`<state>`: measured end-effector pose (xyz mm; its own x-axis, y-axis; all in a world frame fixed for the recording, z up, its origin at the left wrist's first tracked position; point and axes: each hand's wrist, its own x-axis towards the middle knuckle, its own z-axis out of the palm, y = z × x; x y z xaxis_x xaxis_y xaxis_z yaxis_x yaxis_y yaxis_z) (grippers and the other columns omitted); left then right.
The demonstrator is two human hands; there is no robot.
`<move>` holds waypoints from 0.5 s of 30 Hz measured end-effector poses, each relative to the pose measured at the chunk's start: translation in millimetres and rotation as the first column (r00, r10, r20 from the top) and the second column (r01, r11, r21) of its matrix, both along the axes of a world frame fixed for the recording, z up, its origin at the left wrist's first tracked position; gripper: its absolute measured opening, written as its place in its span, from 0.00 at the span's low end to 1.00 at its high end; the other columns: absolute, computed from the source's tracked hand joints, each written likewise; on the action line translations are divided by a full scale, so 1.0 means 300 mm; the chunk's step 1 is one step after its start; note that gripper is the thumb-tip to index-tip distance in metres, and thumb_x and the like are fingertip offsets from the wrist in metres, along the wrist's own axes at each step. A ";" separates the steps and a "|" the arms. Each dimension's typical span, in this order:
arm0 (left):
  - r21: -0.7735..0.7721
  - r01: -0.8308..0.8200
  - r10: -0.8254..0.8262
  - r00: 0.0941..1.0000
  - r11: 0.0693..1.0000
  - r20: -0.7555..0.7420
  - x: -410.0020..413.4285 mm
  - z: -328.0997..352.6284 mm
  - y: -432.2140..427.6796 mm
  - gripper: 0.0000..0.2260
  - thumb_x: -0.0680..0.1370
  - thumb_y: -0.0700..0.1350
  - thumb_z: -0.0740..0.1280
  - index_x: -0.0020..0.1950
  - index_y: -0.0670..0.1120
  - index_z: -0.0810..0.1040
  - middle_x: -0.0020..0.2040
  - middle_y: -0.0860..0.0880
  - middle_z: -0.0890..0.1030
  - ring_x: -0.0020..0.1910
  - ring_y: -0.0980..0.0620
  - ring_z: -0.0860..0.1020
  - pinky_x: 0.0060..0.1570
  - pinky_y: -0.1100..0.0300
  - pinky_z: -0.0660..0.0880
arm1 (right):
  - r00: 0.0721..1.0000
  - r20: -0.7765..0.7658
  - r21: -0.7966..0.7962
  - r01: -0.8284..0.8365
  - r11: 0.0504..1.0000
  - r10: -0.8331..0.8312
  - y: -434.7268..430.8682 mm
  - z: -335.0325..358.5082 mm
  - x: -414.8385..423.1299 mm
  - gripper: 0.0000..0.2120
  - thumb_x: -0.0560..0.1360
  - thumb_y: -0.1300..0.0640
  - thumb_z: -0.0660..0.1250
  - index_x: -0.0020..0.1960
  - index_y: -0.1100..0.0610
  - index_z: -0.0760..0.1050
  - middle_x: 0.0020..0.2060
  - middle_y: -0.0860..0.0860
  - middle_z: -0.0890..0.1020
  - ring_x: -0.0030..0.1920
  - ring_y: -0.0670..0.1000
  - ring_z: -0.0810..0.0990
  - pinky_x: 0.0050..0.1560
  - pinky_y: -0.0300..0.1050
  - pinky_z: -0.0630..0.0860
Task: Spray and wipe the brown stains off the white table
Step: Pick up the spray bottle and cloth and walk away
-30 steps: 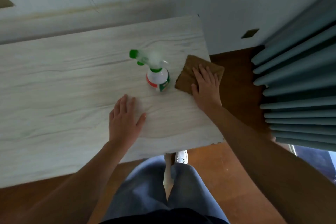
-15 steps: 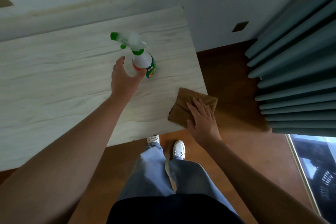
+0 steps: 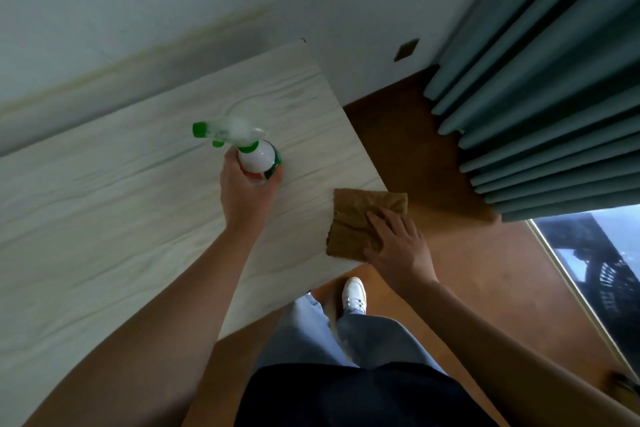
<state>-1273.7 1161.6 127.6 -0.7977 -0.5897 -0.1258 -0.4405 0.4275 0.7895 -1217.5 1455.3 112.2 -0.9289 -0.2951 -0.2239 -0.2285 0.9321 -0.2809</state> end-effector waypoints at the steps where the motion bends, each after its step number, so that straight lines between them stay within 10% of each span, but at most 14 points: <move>1: -0.005 0.004 -0.004 1.000 1.000 -0.008 0.003 -0.008 -0.001 0.33 0.67 0.58 0.79 0.67 0.51 0.71 0.58 0.52 0.81 0.53 0.50 0.81 0.53 0.46 0.80 | 1.000 0.009 0.009 0.026 1.000 -0.026 -0.012 -0.002 -0.002 0.32 0.74 0.44 0.72 0.74 0.52 0.69 0.71 0.53 0.72 0.69 0.59 0.71 0.67 0.59 0.72; 15: 0.010 0.079 -0.079 0.996 0.997 0.033 0.047 0.018 -0.056 0.26 0.64 0.60 0.79 0.56 0.61 0.70 0.49 0.58 0.81 0.44 0.59 0.79 0.41 0.61 0.72 | 0.995 0.024 0.043 0.092 0.995 -0.093 -0.070 0.009 -0.036 0.31 0.71 0.43 0.72 0.72 0.51 0.72 0.65 0.53 0.73 0.64 0.59 0.70 0.59 0.59 0.76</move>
<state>-1259.5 1144.9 133.2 -0.8369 -0.5239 -0.1583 -0.4321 0.4550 0.7786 -1228.4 1434.2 115.0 -0.9454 -0.1982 -0.2587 -0.1340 0.9600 -0.2461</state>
